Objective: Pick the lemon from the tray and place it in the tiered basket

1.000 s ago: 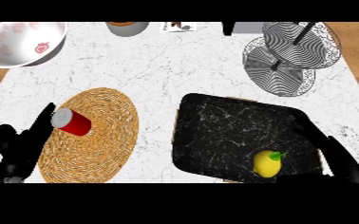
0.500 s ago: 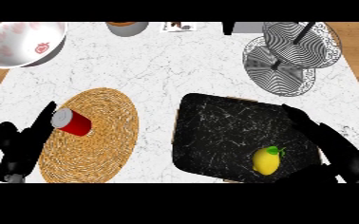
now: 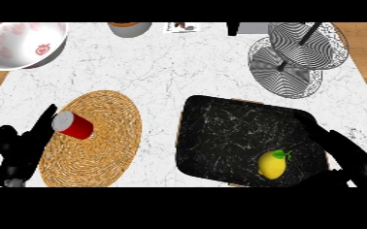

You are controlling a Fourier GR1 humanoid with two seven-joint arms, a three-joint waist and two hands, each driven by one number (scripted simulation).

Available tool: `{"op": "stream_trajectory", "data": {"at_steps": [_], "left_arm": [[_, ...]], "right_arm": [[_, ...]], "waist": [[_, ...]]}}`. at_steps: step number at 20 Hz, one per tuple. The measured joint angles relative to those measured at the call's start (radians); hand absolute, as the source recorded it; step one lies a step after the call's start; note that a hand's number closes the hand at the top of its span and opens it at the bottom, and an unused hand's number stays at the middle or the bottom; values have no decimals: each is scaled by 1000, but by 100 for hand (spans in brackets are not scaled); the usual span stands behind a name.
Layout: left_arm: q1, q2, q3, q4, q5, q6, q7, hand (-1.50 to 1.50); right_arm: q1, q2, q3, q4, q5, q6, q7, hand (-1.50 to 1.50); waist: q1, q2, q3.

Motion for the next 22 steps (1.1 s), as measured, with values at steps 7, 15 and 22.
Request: {"op": "stream_trajectory", "data": {"at_steps": [7,15,22], "left_arm": [[-19,-22,52,10,-34,-32,22,0],[-18,-60,92,16,-79,-70,18,0],[-25,-94,122,1,-123,-91,37,0]], "right_arm": [[80,40,-82,-7,-12,100,-40,-150],[95,163,-75,50,99,123,-107,-150],[74,231,-110,97,154,162,-154,-150]], "waist": [[-3,0,0],[-1,0,0],[-1,0,0]]}}
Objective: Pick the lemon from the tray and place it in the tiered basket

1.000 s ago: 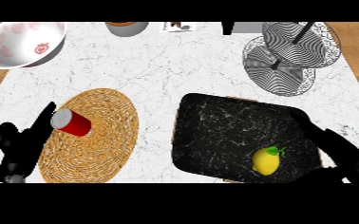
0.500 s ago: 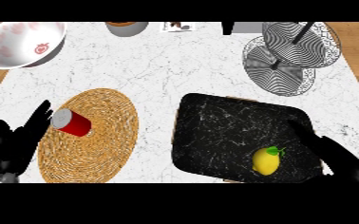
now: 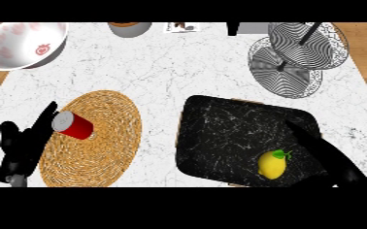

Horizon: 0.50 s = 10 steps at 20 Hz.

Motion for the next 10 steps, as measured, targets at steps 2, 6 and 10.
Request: {"op": "stream_trajectory", "data": {"at_steps": [2,6,10], "left_arm": [[29,-16,2,-36,-13,1,10,0],[3,-25,32,0,-23,-26,3,0],[-8,-27,54,12,-41,-47,-2,0]], "right_arm": [[-15,21,-6,17,18,7,-6,-150],[-37,74,4,77,77,-2,-43,-150],[-43,101,-6,131,114,0,-97,-150]], "waist": [[1,0,0],[1,0,0],[-1,-6,-7]]}}
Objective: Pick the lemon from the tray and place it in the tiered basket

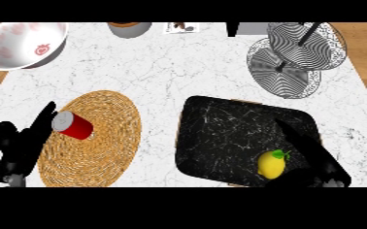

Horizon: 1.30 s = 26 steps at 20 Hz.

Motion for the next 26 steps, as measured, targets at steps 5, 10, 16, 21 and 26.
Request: {"op": "stream_trajectory", "data": {"at_steps": [5,10,16,21,26], "left_arm": [[-4,-15,11,5,-19,-6,2,0],[-4,-13,25,0,-14,-20,8,0],[5,-33,12,-15,-31,-11,13,0],[-1,-35,18,-8,-37,-16,10,0],[15,-40,30,-40,-39,-24,24,0]], "right_arm": [[-8,32,9,16,42,-4,11,-150],[-34,57,15,52,64,-6,14,-150],[-21,70,40,61,117,-38,-74,150],[-19,107,53,59,168,-108,-139,150],[-17,128,27,13,176,-143,-136,150]], "waist": [[-4,-5,-7],[-6,-10,-14],[-8,-11,-17],[-6,-6,-10],[-1,0,0]]}}
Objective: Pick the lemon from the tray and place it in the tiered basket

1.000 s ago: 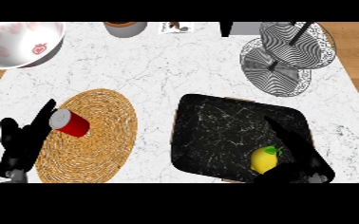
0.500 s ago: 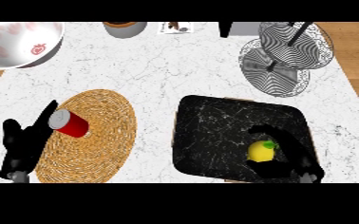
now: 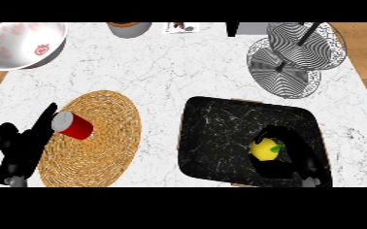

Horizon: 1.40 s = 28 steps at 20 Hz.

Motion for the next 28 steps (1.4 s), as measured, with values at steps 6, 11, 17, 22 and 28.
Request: {"op": "stream_trajectory", "data": {"at_steps": [6,11,17,22,28], "left_arm": [[-5,-1,15,-4,-10,-3,8,0],[-11,-9,-2,0,-17,-11,4,0],[-19,-12,-3,11,-18,-10,12,0],[-3,-9,4,-2,-16,-15,7,0],[-11,-19,5,15,-23,-13,-6,0]], "right_arm": [[67,-4,21,-154,85,-42,73,150],[-47,13,258,-235,398,-60,207,150],[-238,114,502,-271,752,-58,471,150],[-429,137,608,-294,877,-48,638,150],[-640,142,574,-246,842,-59,700,150]], "waist": [[-2,2,5],[27,-3,-1],[24,-6,0],[22,-2,3],[20,3,5]]}}
